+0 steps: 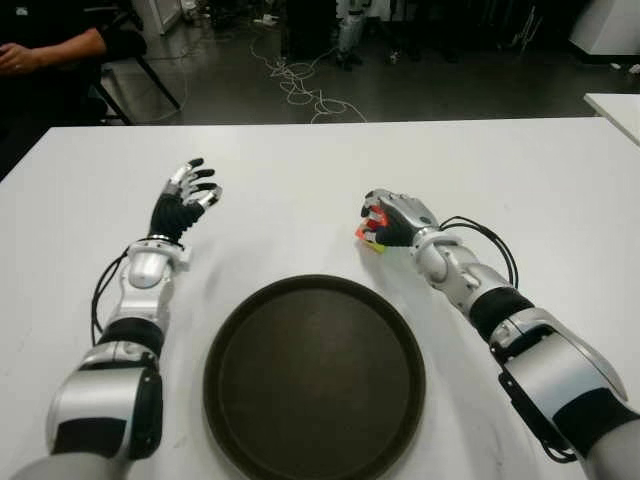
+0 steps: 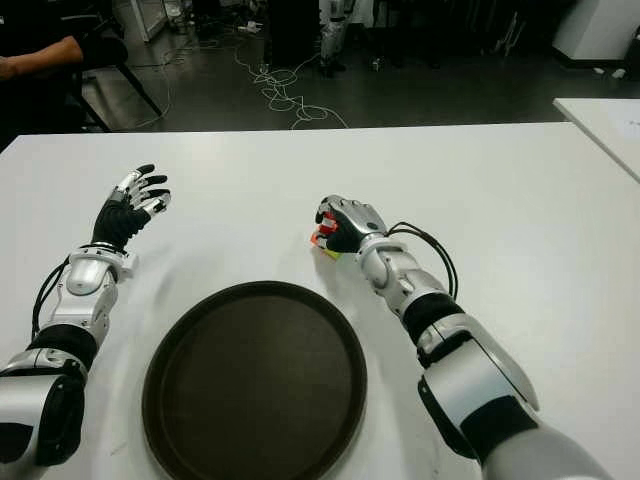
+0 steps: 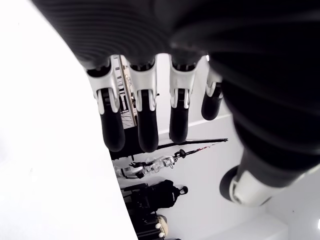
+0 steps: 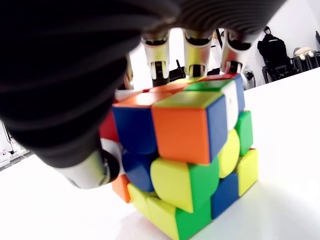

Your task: Pick up the Rubik's Cube and put it in the plate

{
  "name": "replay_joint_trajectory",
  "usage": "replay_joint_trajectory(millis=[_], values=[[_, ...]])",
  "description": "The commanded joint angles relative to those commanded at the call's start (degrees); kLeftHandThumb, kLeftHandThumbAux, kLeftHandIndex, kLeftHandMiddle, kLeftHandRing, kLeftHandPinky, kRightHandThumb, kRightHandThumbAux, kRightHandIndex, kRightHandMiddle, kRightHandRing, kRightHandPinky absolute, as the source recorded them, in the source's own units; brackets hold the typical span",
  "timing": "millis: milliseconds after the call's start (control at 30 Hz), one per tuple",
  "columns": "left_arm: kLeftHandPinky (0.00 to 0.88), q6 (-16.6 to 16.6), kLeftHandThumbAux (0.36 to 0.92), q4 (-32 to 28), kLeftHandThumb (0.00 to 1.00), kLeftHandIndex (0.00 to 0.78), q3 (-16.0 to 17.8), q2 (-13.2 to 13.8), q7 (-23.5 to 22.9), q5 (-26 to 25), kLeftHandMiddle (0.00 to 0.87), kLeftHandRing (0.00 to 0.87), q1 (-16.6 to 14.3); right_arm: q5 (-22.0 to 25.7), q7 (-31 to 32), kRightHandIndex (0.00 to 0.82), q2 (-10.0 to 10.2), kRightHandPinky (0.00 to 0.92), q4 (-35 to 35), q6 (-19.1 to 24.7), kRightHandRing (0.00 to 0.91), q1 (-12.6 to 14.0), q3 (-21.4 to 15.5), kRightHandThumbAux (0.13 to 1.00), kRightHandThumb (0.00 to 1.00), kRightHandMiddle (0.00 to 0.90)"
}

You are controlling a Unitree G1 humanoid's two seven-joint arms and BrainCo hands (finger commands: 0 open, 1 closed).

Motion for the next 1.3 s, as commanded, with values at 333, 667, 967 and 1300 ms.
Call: replay_joint_trajectory(millis=[333,667,967,1300], values=[[0.267,-0.02,0.671,0.02,0.188,0.113,-0.09,0.05,0.14,0.18,0.196,0.212,-0.02,0.13,-1.14,0.416,-0.09,0.722,-0.22,-0.65,0.695,0.13,-0.22,0.739,0.694,0.645],[0.264,-0.09,0.659,0.08,0.190,0.119,-0.06,-0.16,0.54,0.09,0.211,0.225,0.02,-0.05,-3.98,0.416,-0.41,0.717,-0.45,-1.74,0.698,0.22,-0.35,0.738,0.695,0.646],[0.270,-0.04,0.668,-0.03,0.198,0.119,-0.13,-0.25,0.73,0.15,0.215,0.229,0.02,-0.44,-7.10,0.416,-1.65,0.677,-2.95,-2.21,0.661,0.18,-0.49,0.737,0.696,0.607],[0.270,0.59,0.683,0.14,0.206,0.121,-0.09,-0.32,0.61,-0.03,0.214,0.225,-0.18,-0.82,-10.15,0.415,-3.22,0.604,-6.90,-1.87,0.585,0.86,-0.87,0.738,0.696,0.537]])
